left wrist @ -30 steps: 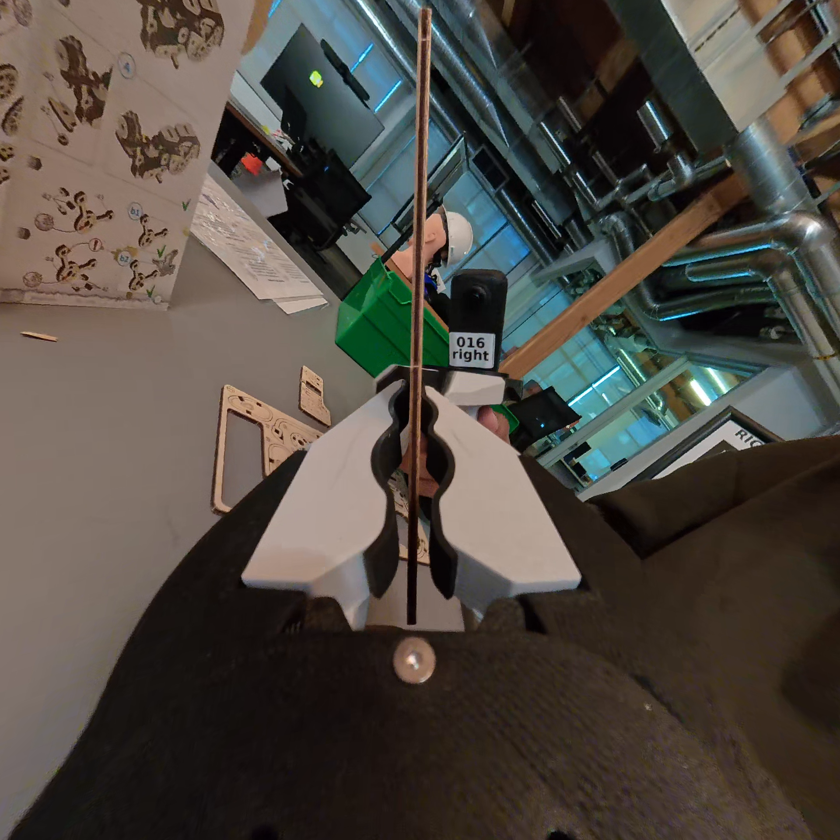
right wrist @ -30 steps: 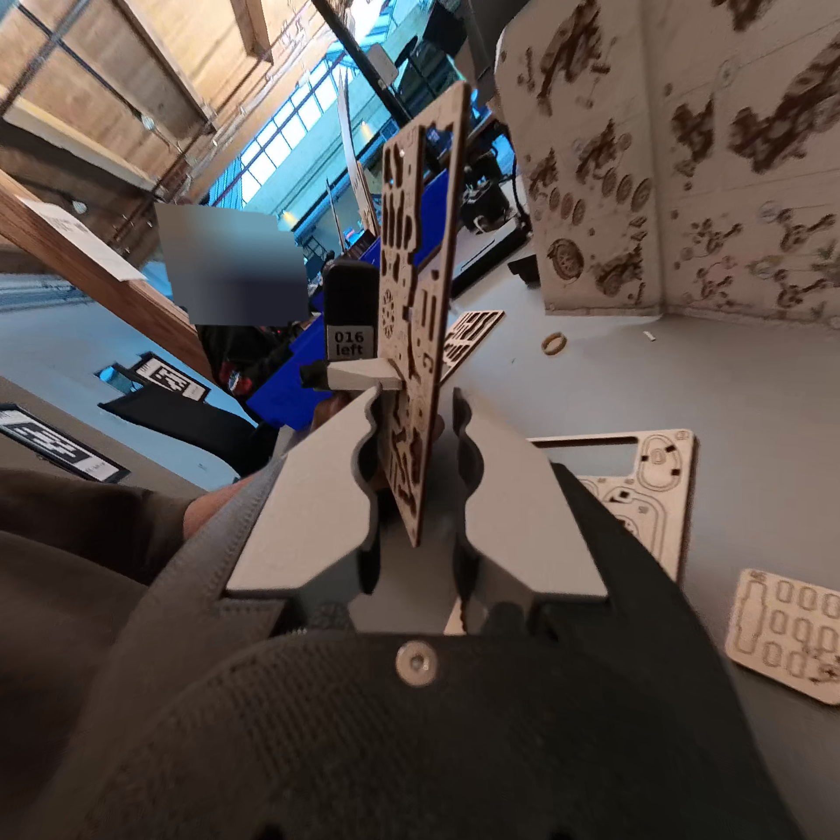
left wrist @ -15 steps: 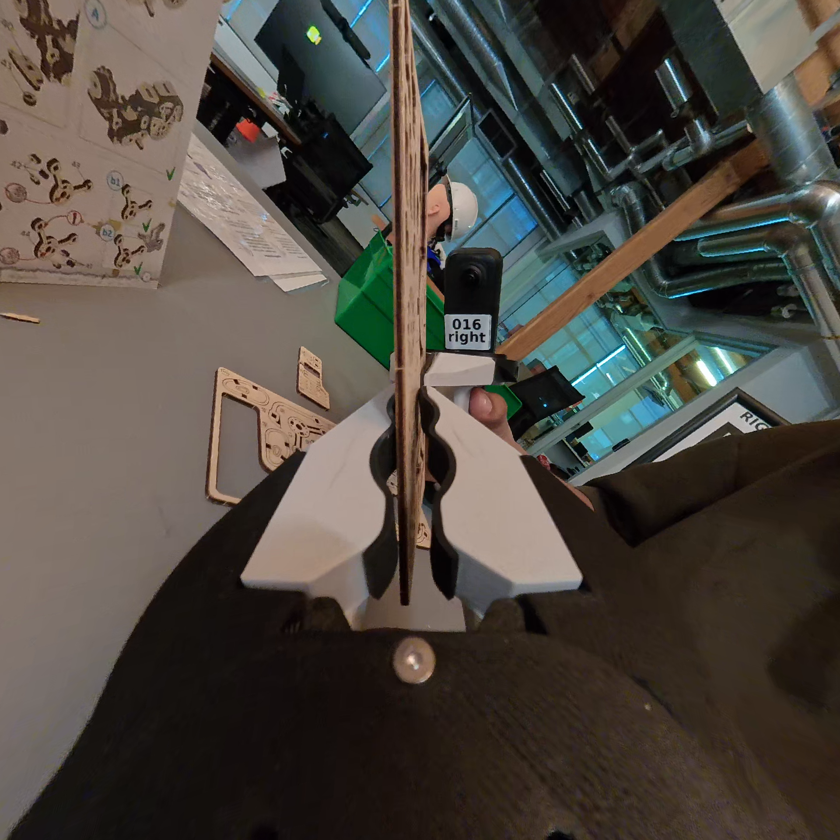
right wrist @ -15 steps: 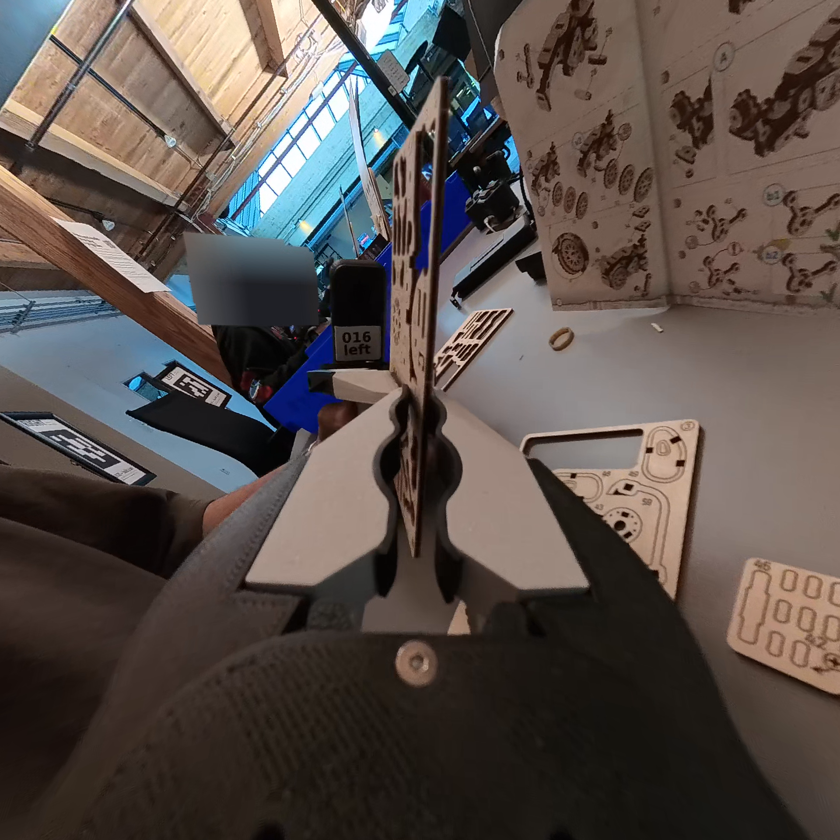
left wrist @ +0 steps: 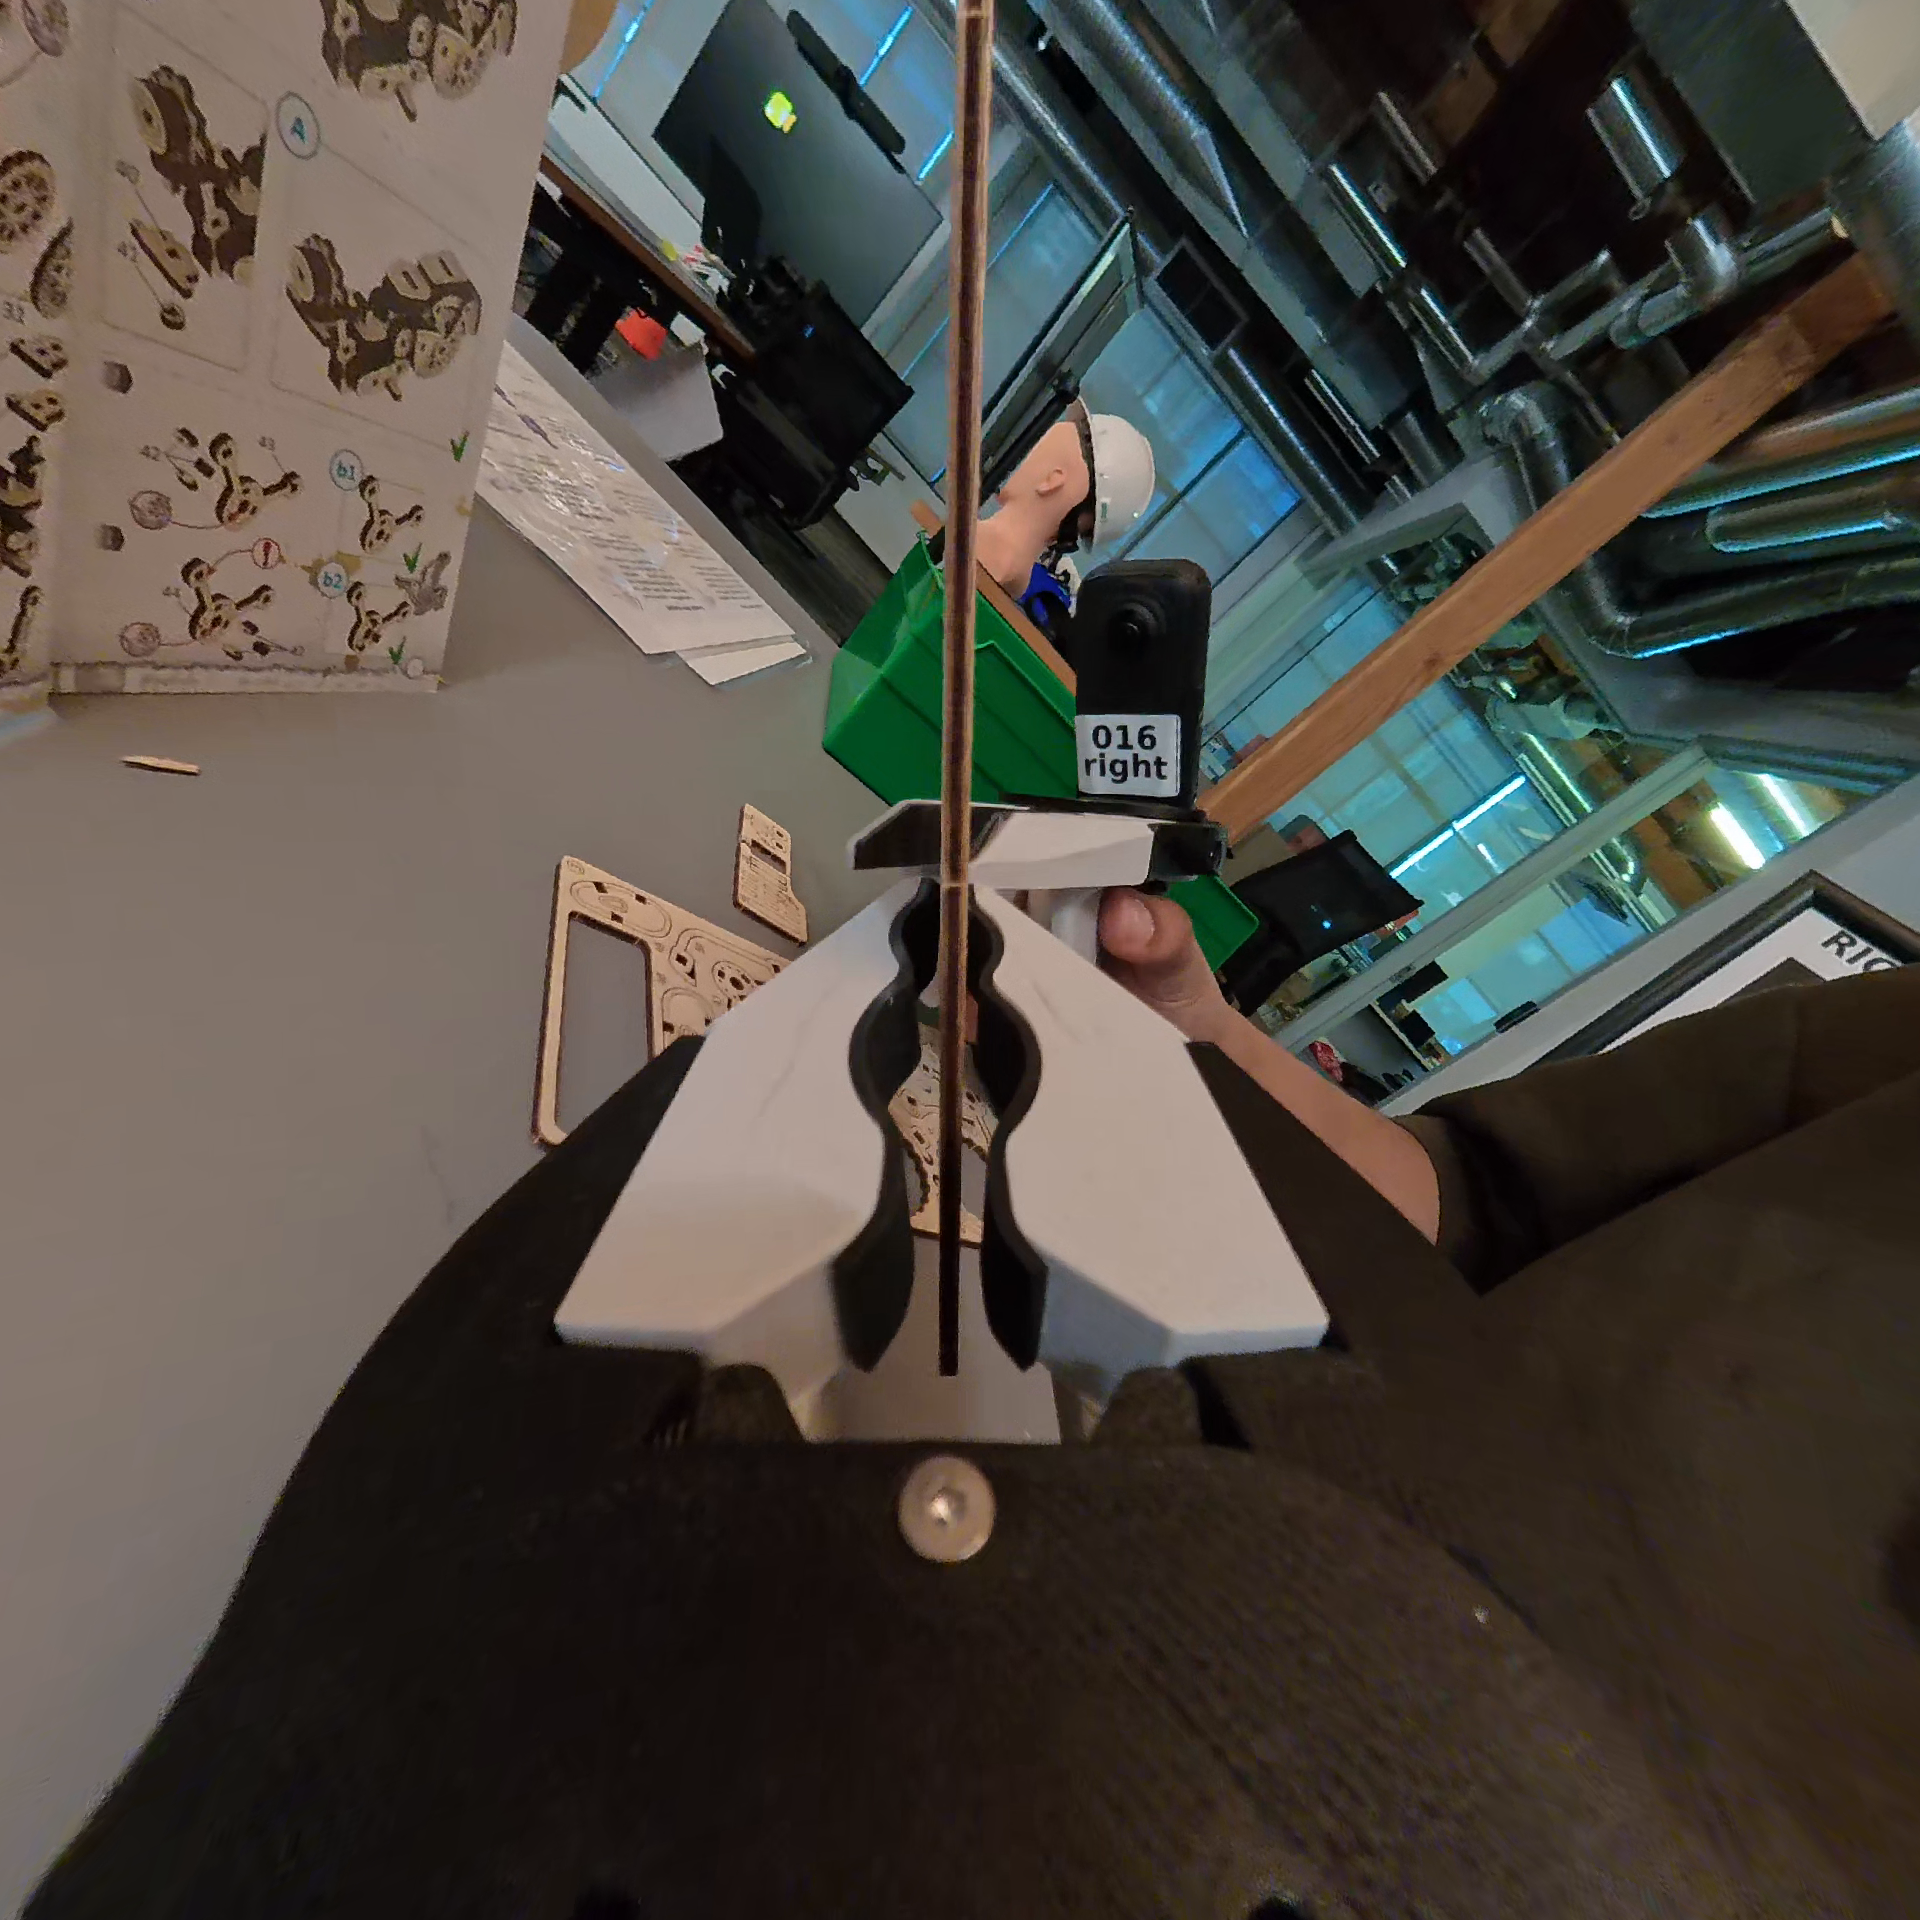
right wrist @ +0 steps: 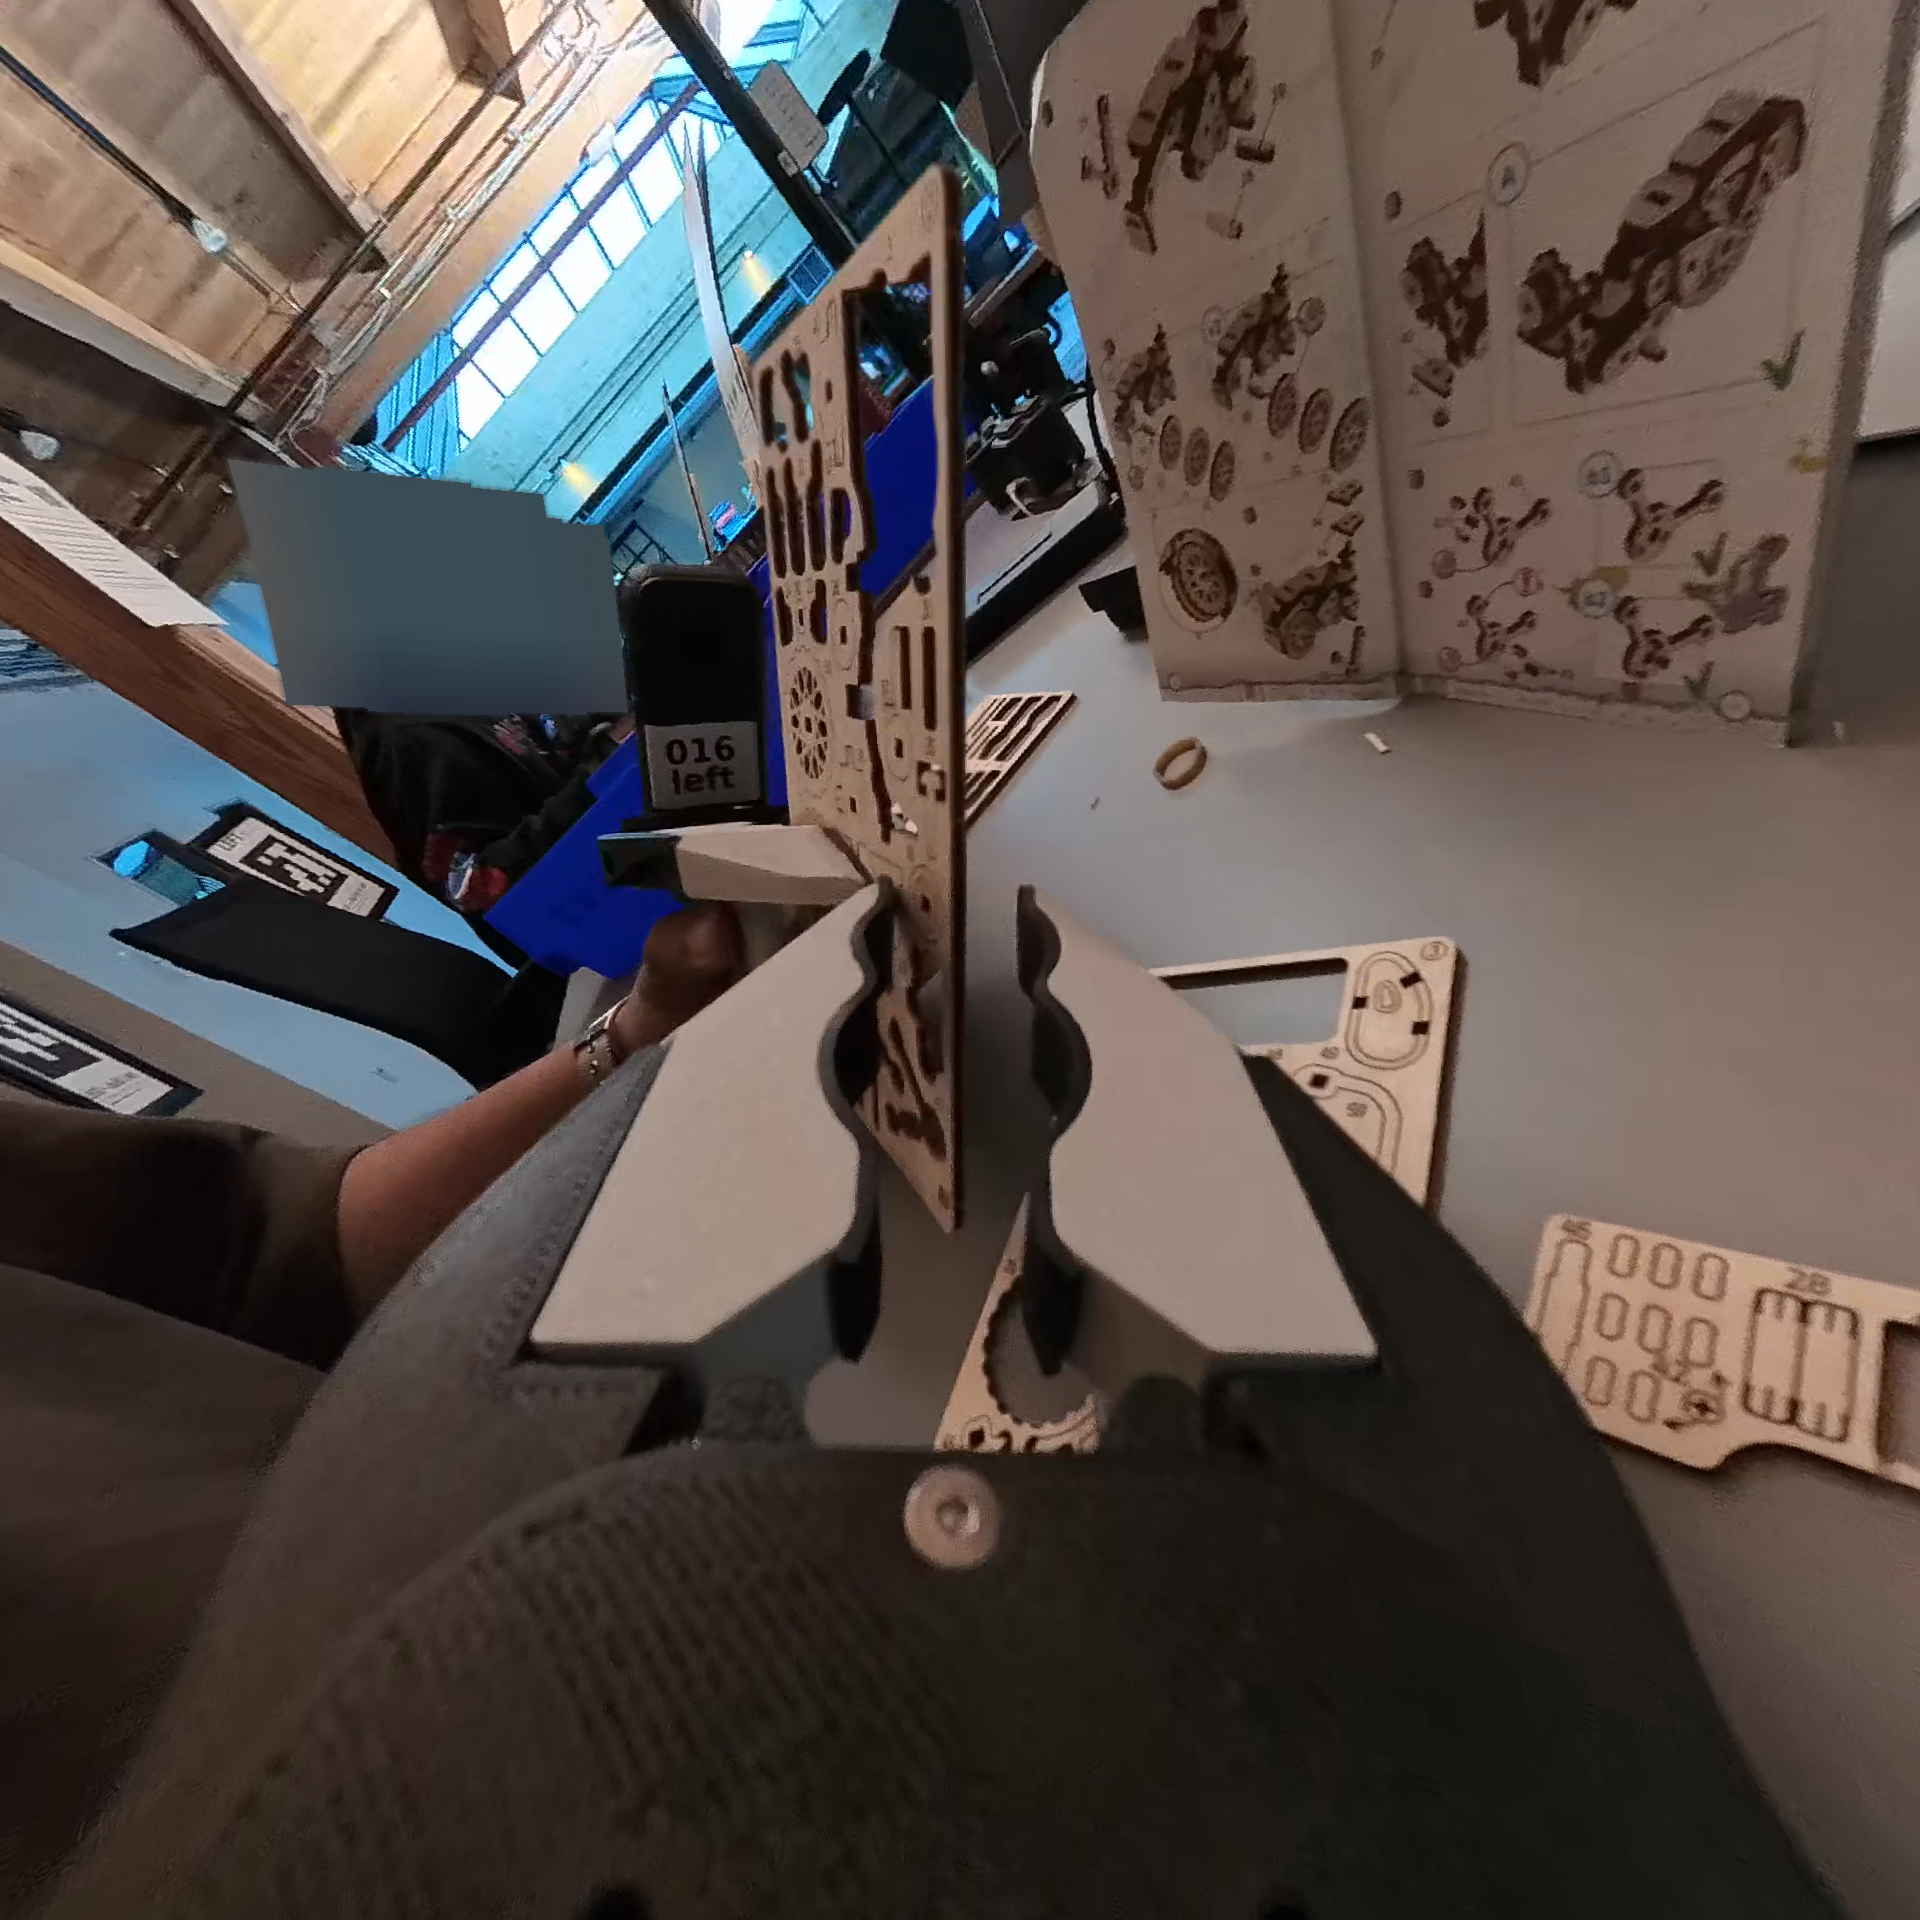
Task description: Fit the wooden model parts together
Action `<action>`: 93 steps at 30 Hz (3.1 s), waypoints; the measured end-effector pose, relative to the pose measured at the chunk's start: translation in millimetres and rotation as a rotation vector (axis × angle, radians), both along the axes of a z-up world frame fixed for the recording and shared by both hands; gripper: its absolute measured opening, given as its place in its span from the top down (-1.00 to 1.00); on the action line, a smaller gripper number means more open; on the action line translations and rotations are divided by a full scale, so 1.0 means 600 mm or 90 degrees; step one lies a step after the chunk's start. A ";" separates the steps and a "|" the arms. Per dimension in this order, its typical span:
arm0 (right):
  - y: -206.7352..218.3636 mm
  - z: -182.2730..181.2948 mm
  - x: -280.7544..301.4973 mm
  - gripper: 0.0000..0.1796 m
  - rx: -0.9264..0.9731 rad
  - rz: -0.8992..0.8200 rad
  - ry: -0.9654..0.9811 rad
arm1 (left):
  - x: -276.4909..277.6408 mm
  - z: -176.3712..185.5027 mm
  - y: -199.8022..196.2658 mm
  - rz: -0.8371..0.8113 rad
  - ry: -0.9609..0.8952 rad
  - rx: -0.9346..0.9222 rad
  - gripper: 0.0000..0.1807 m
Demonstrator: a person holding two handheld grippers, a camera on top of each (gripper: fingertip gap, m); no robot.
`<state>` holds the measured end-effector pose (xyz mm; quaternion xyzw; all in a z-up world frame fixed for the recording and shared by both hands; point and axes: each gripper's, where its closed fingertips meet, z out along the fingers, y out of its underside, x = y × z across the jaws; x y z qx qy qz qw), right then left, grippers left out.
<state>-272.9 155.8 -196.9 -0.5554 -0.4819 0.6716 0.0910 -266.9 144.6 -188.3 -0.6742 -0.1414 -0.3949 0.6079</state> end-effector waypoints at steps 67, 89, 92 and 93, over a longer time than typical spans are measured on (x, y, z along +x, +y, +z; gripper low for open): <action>-0.053 -0.015 -0.033 0.71 0.249 0.052 0.008 | -0.021 -0.078 -0.312 -0.063 -0.041 -0.294 1.00; -0.149 -0.114 -0.074 0.89 0.590 0.211 -0.051 | -0.020 -0.111 -0.414 0.062 -0.024 -0.486 0.39; -0.147 -0.078 -0.054 0.89 0.563 0.192 -0.011 | -0.034 -0.110 -0.441 0.092 0.015 -0.530 0.24; -0.145 -0.064 -0.046 0.89 0.550 0.183 0.003 | -0.034 -0.110 -0.449 0.092 0.025 -0.542 0.20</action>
